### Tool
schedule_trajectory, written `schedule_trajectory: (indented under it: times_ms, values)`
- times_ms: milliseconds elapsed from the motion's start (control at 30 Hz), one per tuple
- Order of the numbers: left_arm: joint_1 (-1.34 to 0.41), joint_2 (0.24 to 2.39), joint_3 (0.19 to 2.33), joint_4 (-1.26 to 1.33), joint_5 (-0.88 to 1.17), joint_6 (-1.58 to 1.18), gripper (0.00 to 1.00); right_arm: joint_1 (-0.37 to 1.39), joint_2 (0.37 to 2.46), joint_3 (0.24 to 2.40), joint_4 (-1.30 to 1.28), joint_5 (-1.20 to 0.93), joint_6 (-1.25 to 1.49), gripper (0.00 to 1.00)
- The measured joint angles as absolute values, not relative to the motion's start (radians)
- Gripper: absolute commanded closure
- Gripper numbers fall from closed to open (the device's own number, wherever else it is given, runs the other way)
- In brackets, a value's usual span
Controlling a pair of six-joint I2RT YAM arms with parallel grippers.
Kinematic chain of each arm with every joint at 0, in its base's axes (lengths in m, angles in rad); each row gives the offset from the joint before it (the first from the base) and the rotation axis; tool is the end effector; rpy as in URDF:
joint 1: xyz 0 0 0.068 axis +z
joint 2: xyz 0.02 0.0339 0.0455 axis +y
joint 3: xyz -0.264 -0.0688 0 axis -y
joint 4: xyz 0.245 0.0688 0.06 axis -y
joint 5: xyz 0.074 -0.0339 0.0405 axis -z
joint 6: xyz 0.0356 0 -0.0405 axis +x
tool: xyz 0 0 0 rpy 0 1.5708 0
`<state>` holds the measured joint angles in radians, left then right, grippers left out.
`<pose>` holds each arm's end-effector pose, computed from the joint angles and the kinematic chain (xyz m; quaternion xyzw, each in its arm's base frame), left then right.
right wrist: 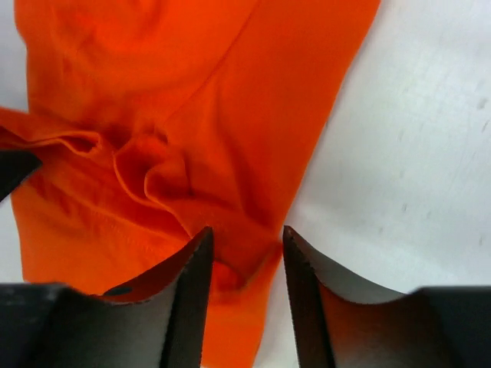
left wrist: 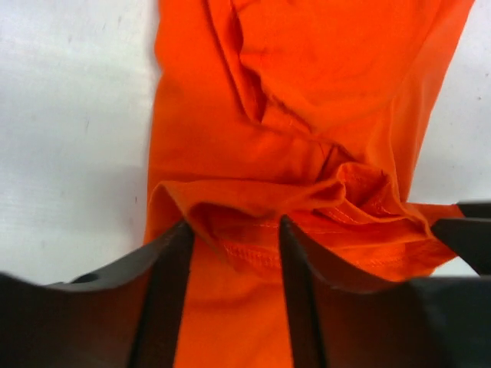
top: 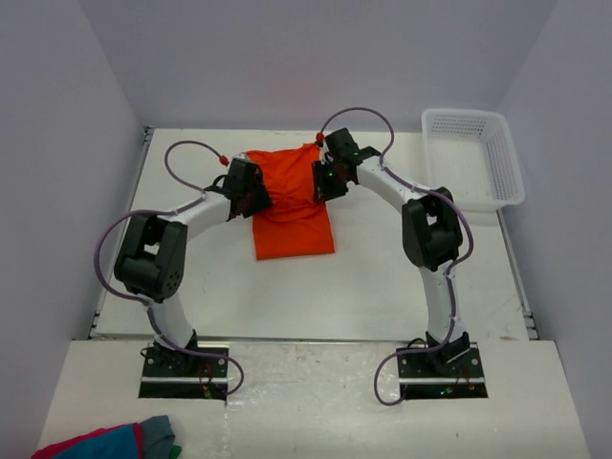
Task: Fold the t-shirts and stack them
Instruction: Fold the folded rectangular tshirt in 1/3 of the way
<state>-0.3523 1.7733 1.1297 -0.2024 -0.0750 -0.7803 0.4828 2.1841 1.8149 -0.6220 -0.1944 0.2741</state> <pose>0.3554 -0.1278 0.1911 -0.2114 0.9103 -0.1605 0.3178 0.4235 0.2298 0.2058 -0.1269 0.9457 0.1915 0.2299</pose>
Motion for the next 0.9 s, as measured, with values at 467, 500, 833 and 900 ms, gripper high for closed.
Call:
schedule_trajectory:
  times_ms: [467, 500, 833, 900]
  values:
    - [-0.338, 1.541, 1.198, -0.031, -0.143, -0.532, 0.37, 0.414, 2.064, 1.879, -0.535, -0.151, 0.179, 0.21]
    - [-0.341, 1.493, 1.195, -0.030, -0.148, -0.540, 0.43, 0.417, 2.008, 1.831, -0.521, -0.152, 0.192, 0.45]
    - [-0.397, 1.414, 0.978, -0.030, 0.045, -0.620, 1.00, 0.433, 1.855, 1.553, -0.506, -0.353, 0.330, 1.00]
    - [-0.417, 1.414, 0.915, -0.053, 0.069, -0.636, 1.00, 0.443, 1.910, 1.552, -0.524, -0.390, 0.340, 1.00]
